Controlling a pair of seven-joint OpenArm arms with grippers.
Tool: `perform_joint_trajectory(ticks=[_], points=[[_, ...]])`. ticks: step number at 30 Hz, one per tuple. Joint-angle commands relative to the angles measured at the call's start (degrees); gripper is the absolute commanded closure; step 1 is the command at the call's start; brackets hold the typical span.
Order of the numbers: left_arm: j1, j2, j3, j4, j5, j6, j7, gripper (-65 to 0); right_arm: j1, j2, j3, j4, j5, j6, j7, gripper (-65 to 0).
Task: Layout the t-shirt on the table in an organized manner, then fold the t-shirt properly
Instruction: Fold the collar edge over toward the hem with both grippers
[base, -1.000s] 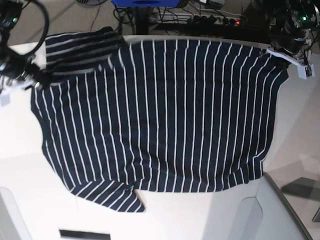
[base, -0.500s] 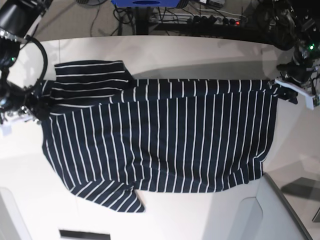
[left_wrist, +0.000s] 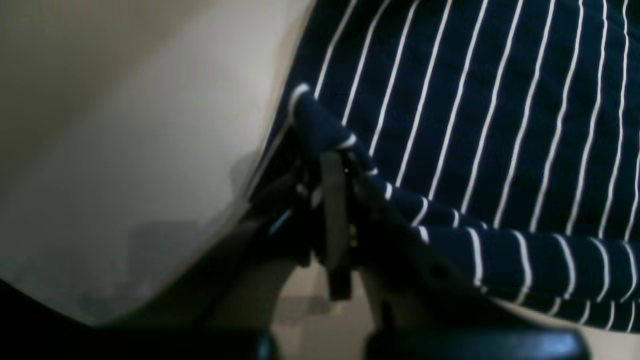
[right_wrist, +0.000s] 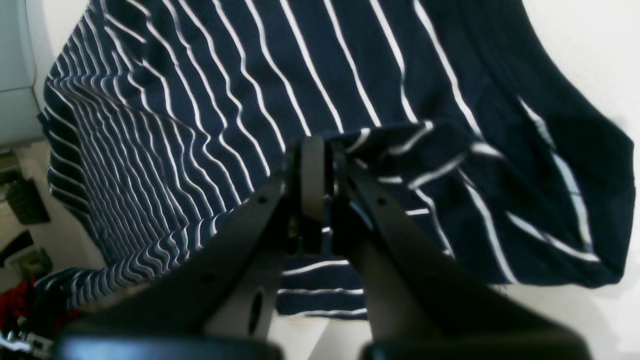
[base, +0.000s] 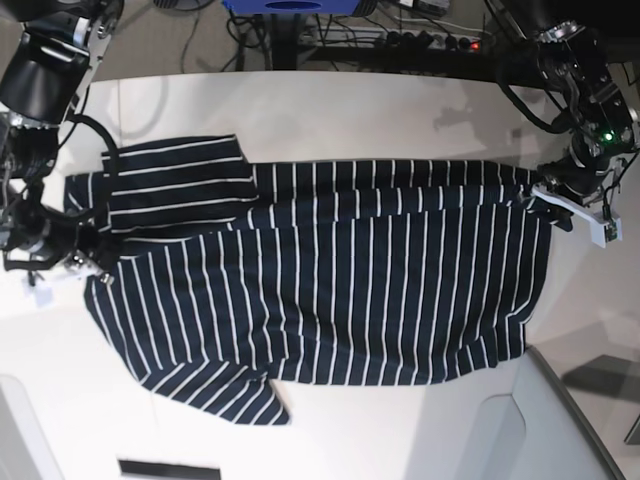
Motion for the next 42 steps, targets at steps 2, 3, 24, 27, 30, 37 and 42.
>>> perform_joint_trajectory(ticks=[2,3,24,27,30,37,42], points=[[-2.2,-1.1,-0.1,-0.3,0.0,0.1,-1.4,0.0,2.1,1.1,0.0,-0.4,0.8,0.2,2.2,-0.2],[-2.9,-1.1,-0.1,-0.8,0.3,0.1,-1.4,0.0,2.3,1.9,0.0,-1.3,0.8,0.2,2.9,-0.2],[-8.3,-0.5,5.7,-11.5,10.1,0.1,-12.3,0.0,5.1,4.1,-0.1,-7.3,0.8,0.2,7.8,-11.9],[-9.2,-0.7,5.4,-10.9,10.0,0.1,-12.3,0.0,5.3,4.1,0.4,-6.9,0.9,0.3,7.9,-31.1],[-10.2,-1.1,4.5,-10.9,9.9,0.1,-12.3,-18.1,3.9,3.9,1.3,-2.7,1.1,0.4,8.4,-38.9],[-7.4,-2.8,-5.6,-5.1,1.2,-0.3,-12.3,-65.0,-12.0,1.2,3.9,17.6,1.1,0.4,11.0,-39.5],[3.5,-4.0,-8.2,-2.4,-11.4,-0.3,-12.3,-65.0,-20.6,-1.3,7.2,18.2,1.2,0.5,11.5,-39.5]])
